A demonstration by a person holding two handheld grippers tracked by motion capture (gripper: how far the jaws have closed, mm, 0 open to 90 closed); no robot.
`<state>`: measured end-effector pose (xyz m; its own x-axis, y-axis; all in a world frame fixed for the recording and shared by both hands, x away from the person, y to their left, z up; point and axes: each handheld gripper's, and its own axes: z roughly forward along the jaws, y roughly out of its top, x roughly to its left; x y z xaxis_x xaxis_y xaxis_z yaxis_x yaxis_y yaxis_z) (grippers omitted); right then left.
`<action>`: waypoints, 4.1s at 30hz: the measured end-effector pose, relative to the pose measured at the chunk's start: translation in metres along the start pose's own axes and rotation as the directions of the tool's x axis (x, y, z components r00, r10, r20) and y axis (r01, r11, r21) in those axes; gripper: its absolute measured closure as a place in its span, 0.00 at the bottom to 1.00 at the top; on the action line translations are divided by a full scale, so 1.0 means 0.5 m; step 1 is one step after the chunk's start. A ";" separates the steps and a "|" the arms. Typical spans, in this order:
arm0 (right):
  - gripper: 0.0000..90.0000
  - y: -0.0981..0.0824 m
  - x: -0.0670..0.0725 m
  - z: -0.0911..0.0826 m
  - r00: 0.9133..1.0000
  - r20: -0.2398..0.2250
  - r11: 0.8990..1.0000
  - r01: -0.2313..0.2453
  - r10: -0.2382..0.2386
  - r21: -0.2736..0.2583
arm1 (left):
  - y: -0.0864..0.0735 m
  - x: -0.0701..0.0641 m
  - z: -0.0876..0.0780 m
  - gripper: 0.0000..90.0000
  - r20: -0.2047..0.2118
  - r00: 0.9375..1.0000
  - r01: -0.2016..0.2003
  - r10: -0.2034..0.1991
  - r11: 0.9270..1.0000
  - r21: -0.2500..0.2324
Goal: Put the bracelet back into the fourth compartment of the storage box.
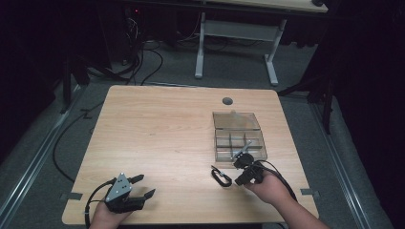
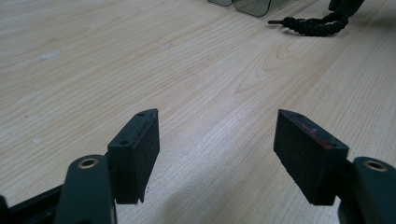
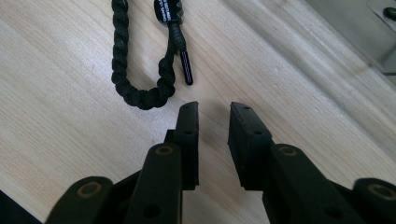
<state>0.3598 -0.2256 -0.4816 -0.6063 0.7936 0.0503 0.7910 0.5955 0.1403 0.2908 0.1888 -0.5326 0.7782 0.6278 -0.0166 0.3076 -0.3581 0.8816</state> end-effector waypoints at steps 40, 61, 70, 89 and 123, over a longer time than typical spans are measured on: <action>0.47 0.099 0.064 0.017 0.998 -0.007 0.996 0.070 -0.070 0.052 | 0.000 -0.001 0.001 0.35 0.004 1.000 -0.005 0.005 1.000 0.001; 0.78 0.114 0.071 0.035 0.989 0.044 0.986 0.139 -0.143 0.088 | 0.000 -0.001 0.001 0.36 0.009 1.000 -0.007 0.007 1.000 0.002; 0.81 0.115 0.072 0.035 0.986 0.043 0.984 0.156 -0.160 0.088 | 0.000 -0.001 0.000 0.36 0.008 1.000 -0.007 0.007 1.000 0.000; 0.82 0.100 0.046 -0.003 0.988 0.029 0.985 0.147 -0.150 0.092 | 0.000 -0.001 -0.001 0.36 0.007 1.000 -0.010 0.010 1.000 -0.006; 0.82 0.095 -0.007 -0.077 0.994 0.015 0.991 0.111 -0.112 0.068 | 0.000 -0.001 -0.001 0.36 0.009 1.000 -0.009 0.009 1.000 -0.006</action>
<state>0.3963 -0.2050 -0.4371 -0.6900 0.7236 0.0190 0.7225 0.6870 0.0774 0.2902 0.1889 -0.5326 0.7861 0.6180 -0.0128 0.2969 -0.3594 0.8847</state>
